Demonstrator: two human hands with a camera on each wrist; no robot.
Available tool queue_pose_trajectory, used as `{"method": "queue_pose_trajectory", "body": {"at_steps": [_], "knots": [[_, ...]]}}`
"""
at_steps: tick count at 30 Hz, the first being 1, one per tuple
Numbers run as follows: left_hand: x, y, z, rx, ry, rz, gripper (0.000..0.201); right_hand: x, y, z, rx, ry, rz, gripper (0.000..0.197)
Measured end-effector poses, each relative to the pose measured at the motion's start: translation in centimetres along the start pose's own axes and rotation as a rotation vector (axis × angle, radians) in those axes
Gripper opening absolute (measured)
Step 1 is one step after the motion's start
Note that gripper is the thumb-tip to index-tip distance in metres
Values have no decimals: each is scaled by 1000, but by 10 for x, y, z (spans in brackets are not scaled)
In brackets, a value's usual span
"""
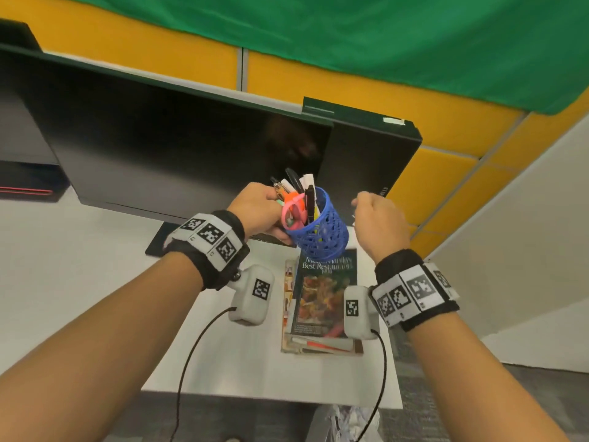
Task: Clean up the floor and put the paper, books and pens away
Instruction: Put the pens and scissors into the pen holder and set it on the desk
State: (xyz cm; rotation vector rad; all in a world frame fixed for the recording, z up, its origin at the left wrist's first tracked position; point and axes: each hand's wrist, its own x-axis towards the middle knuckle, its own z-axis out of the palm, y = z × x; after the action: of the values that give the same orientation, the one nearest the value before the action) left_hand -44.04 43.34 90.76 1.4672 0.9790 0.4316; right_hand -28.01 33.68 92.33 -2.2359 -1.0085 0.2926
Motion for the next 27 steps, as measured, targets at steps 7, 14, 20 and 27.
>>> {"method": "queue_pose_trajectory", "body": {"at_steps": [7,14,20,27], "knots": [[13,-32,-26,499,90,-29,13,-10,82,67,-284,-358,264,59],[31,-113,-12,734,108,-238,30,-60,105,157,-553,-532,481,135],[49,-144,1,677,162,-252,26,-65,125,163,-631,-527,402,132],[60,-155,5,667,188,-223,29,-65,136,154,-636,-535,334,132]]}}
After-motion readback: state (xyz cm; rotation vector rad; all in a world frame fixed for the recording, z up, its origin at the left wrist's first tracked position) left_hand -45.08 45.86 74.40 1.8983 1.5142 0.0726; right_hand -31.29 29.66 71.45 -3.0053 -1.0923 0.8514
